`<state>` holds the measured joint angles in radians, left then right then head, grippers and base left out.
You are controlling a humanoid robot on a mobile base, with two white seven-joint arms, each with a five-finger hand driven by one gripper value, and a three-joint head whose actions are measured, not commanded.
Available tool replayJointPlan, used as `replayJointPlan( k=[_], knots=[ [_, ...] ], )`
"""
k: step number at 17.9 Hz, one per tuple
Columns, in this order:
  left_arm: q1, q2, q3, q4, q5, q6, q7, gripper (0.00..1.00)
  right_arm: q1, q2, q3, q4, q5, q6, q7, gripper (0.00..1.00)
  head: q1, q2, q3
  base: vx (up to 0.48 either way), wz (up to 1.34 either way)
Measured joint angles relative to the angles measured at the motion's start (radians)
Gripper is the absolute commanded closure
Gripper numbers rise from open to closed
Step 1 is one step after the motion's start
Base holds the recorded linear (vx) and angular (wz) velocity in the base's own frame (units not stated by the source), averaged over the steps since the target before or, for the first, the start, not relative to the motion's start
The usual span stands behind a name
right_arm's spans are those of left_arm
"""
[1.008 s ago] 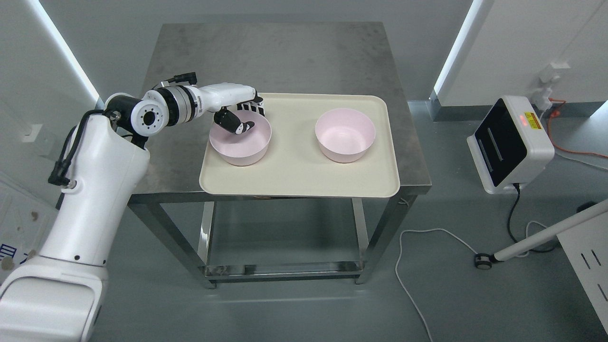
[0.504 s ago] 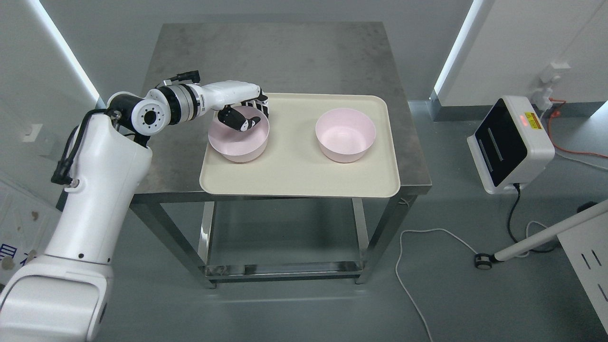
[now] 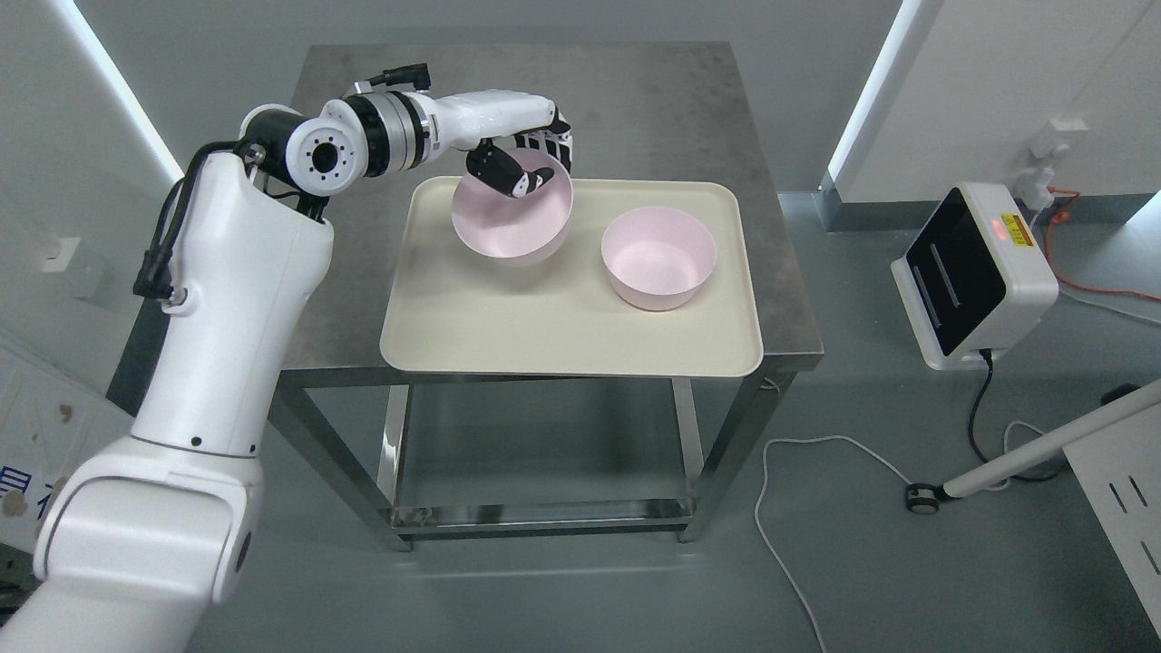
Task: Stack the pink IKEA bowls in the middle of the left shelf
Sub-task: 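Lift the held bowl and lower it into the other pink bowl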
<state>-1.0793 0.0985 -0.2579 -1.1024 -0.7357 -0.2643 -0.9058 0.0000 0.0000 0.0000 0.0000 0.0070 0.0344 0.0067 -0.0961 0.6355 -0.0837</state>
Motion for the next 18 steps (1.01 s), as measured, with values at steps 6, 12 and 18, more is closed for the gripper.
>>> replayJointPlan(
  k=[6,12,18],
  knots=[
    [-0.030,-0.047,-0.142,-0.001,0.006,0.067,0.063,1.00,0.000,0.000,0.000,0.000,-0.005,0.000,0.000,0.00,0.0000,0.000,0.000,0.000,0.00],
    [-0.061,-0.070,-0.292,0.001,0.047,0.137,0.178,1.00,0.000,0.000,0.000,0.000,-0.006,0.000,0.000,0.00,0.0000,0.000,0.000,0.000,0.00],
    [-0.089,-0.083,-0.385,0.014,0.068,0.152,0.220,0.99,0.000,0.000,0.000,0.000,-0.007,0.000,0.000,0.00,0.0000,0.000,0.000,0.000,0.00]
  ],
)
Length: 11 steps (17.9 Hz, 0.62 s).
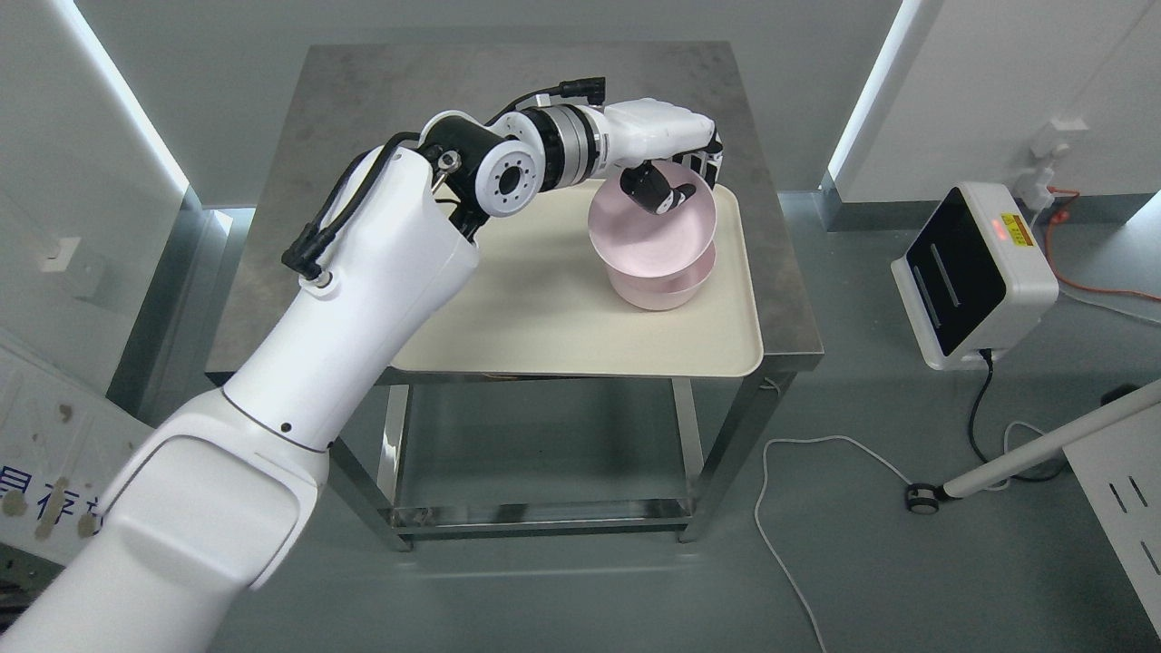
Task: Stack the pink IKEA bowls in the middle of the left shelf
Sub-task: 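Lift the held bowl and lower it into the other pink bowl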
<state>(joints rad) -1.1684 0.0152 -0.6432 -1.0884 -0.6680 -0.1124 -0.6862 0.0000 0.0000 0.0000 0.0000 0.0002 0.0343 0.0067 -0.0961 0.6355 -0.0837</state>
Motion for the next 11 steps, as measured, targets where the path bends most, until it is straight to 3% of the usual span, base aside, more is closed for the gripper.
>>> replayJointPlan(
  k=[7,11],
  knots=[
    [-0.017,-0.007,-0.057,0.023,0.005,0.002,0.044,0.97,0.000,0.000,0.000,0.000,0.000,-0.002,0.000,0.00,0.0000,0.000,0.000,0.000,0.00],
    [-0.025,-0.010,-0.071,0.032,0.005,0.002,0.052,0.90,0.000,0.000,0.000,0.000,0.000,-0.006,0.000,0.00,0.0000,0.000,0.000,0.000,0.00]
  ],
)
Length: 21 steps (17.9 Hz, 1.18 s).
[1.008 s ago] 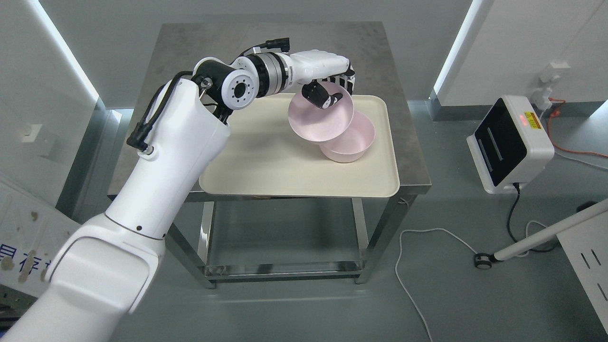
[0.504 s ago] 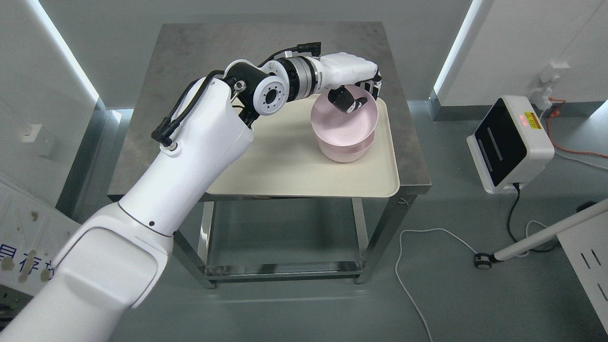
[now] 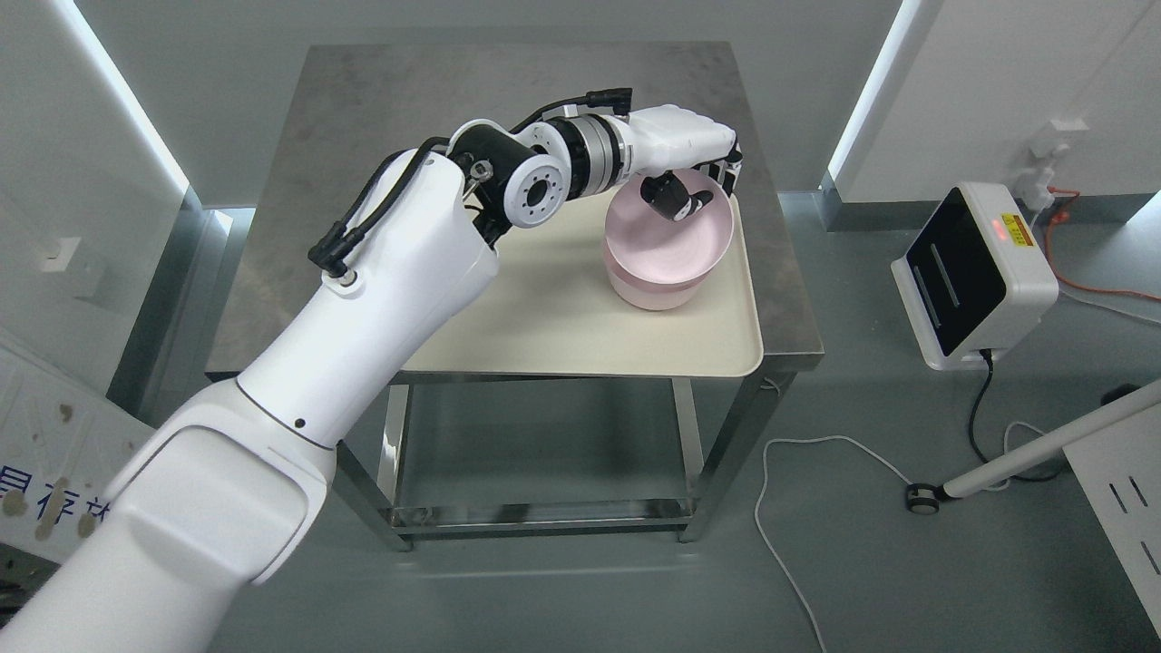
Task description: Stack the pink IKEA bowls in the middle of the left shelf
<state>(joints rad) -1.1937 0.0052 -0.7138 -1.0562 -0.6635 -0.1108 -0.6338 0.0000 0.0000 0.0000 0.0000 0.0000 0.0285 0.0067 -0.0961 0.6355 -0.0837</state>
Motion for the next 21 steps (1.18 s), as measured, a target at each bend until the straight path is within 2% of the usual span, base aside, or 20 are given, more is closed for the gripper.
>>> replayJointPlan(
  k=[2,4,6,8,9,13,18,21],
  knots=[
    [-0.003,-0.001,-0.004,0.005,-0.003,0.000,0.002,0.82,0.000,0.000,0.000,0.000,0.000,0.003,0.000,0.00,0.0000,0.000,0.000,0.000,0.00],
    [-0.005,-0.002,-0.008,0.010,-0.009,0.000,0.003,0.64,0.000,0.000,0.000,0.000,0.000,0.004,0.000,0.00,0.0000,0.000,0.000,0.000,0.00],
    [-0.007,-0.002,-0.010,0.015,-0.016,0.003,0.003,0.51,0.000,0.000,0.000,0.000,0.000,0.005,0.000,0.00,0.0000,0.000,0.000,0.000,0.00],
    [-0.008,-0.003,-0.011,0.018,-0.026,0.004,0.003,0.43,0.000,0.000,0.000,0.000,0.000,0.005,0.000,0.00,0.0000,0.000,0.000,0.000,0.00],
    [-0.008,-0.003,-0.008,0.020,-0.030,0.004,0.003,0.37,0.000,0.000,0.000,0.000,0.000,0.006,0.000,0.00,0.0000,0.000,0.000,0.000,0.00],
    [-0.015,-0.004,0.052,0.023,-0.038,-0.008,-0.010,0.34,0.000,0.000,0.000,0.000,0.000,0.006,0.000,0.00,0.0000,0.000,0.000,0.000,0.00],
    [0.006,-0.004,0.261,-0.013,-0.022,-0.038,-0.159,0.29,0.000,0.000,0.000,0.000,0.000,0.006,0.000,0.00,0.0000,0.000,0.000,0.000,0.00],
    [0.080,-0.004,0.376,-0.067,0.025,-0.106,-0.210,0.29,0.000,0.000,0.000,0.000,0.000,0.007,0.000,0.00,0.0000,0.000,0.000,0.000,0.00]
  ],
)
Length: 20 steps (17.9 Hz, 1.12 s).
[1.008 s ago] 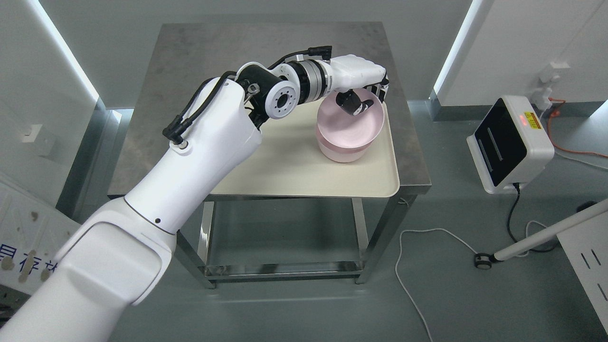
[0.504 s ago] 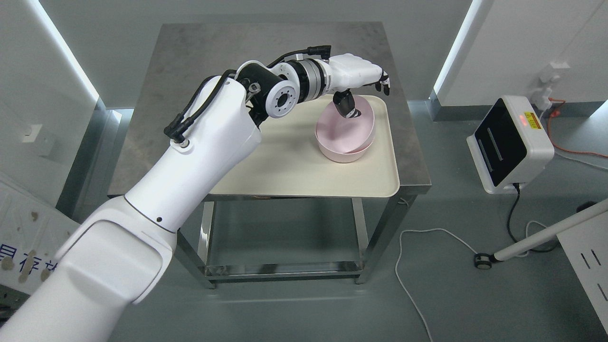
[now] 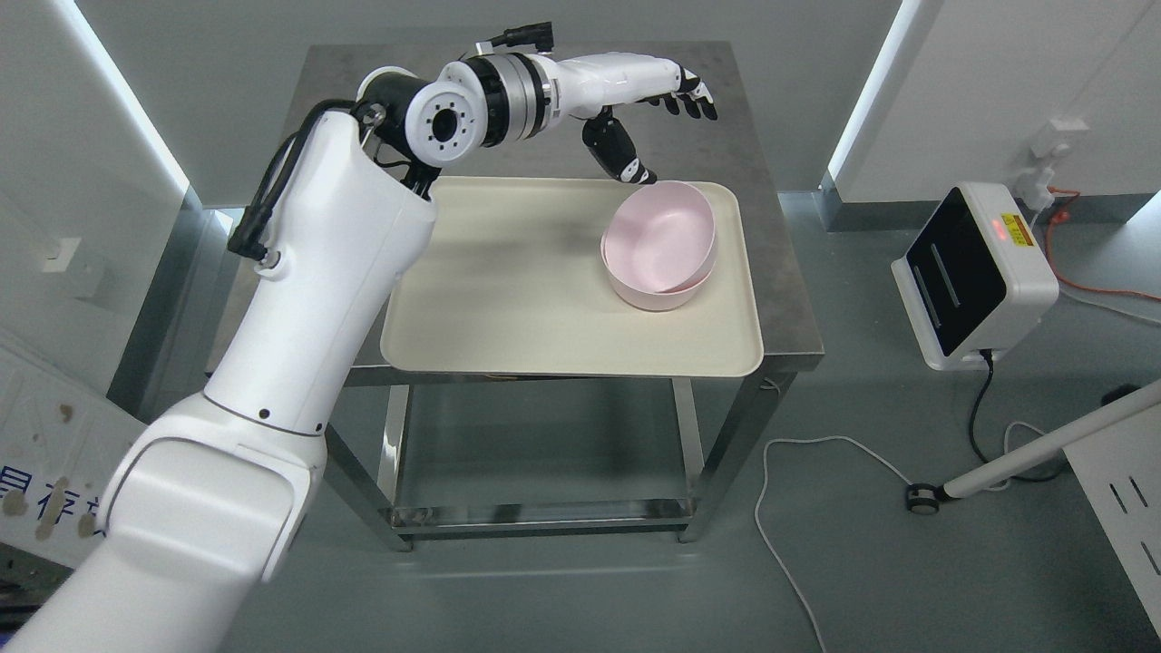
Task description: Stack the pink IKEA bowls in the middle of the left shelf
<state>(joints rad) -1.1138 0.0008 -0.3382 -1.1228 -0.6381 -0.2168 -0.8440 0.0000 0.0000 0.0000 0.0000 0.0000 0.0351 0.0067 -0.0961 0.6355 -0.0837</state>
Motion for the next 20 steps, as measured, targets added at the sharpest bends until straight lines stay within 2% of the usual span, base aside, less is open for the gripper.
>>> replayJointPlan(
  k=[4,6,9,16,20],
  knots=[
    [0.156,0.000,0.110,-0.087,0.043,-0.139,0.005,0.29,0.000,0.000,0.000,0.000,0.000,0.000,0.000,0.00,0.0000,0.000,0.000,0.000,0.00],
    [0.224,0.000,0.139,-0.119,0.062,-0.205,0.073,0.29,0.000,0.000,0.000,0.000,0.000,0.000,0.000,0.00,0.0000,0.000,0.000,0.000,0.00],
    [0.317,-0.001,0.158,-0.157,0.079,-0.248,0.166,0.29,0.000,0.000,0.000,0.000,0.000,0.000,0.000,0.00,0.0000,0.000,0.000,0.000,0.00],
    [0.448,-0.001,0.133,-0.231,0.038,-0.268,0.208,0.30,0.000,0.000,0.000,0.000,0.000,0.002,0.000,0.00,0.0000,0.000,0.000,0.000,0.00],
    [0.452,-0.001,0.104,-0.255,-0.021,-0.157,0.210,0.30,0.000,0.000,0.000,0.000,0.000,0.004,0.000,0.00,0.0000,0.000,0.000,0.000,0.00]
  ],
)
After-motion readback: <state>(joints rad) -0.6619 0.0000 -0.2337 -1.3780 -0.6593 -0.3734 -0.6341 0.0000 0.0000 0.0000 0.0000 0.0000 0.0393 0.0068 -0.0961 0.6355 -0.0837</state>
